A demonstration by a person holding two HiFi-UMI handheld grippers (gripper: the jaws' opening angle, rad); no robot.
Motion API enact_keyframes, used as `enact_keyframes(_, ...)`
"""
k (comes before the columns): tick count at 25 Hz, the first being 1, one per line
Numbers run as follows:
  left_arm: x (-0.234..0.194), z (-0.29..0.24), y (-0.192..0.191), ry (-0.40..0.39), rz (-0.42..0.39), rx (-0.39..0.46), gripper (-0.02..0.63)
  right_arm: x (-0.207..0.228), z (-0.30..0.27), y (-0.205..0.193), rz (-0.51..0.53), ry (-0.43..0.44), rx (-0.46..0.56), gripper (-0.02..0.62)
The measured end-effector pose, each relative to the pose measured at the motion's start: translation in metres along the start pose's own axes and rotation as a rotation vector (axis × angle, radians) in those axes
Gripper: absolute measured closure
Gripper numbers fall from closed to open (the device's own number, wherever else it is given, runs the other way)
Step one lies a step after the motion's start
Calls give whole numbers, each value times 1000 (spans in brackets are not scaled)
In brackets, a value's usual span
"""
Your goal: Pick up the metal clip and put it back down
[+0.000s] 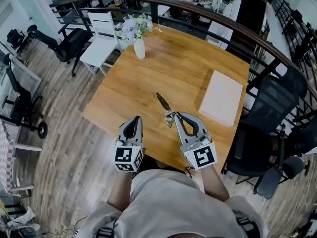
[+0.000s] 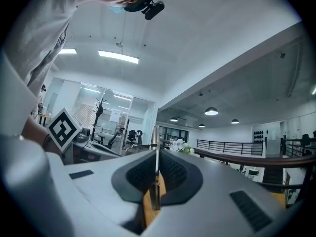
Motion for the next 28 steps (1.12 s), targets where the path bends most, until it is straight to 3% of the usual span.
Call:
enact_keyframes(7,-38,-12,4,3,6,9,583,-2,-39,6,25,-12,13,568)
enact_keyframes(12,-62,-22,2,14,16,1,583,-7,-69,6,110,8,-20,568)
enact_keyframes(16,-87,-28,-3,25,38,-18,583,-11,-97,1,90,26,-38,568)
enact_keyframes(22,-113,-34,-24,25,75,-44,583,-21,-121,-18,151,50,-139,568)
enact_keyframes(28,-136,-58,-30,-1,117,-78,583,-16,-155,-30,137,52,-243,568)
Point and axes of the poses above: the fingertips, and each gripper's own axes: z backward along the fingers, x to its right, y out of its top, the point moved 9 cm from there along z, backward along the fingers, and after that the axes turned 5 degrees about -z, right-handed, at the moved point
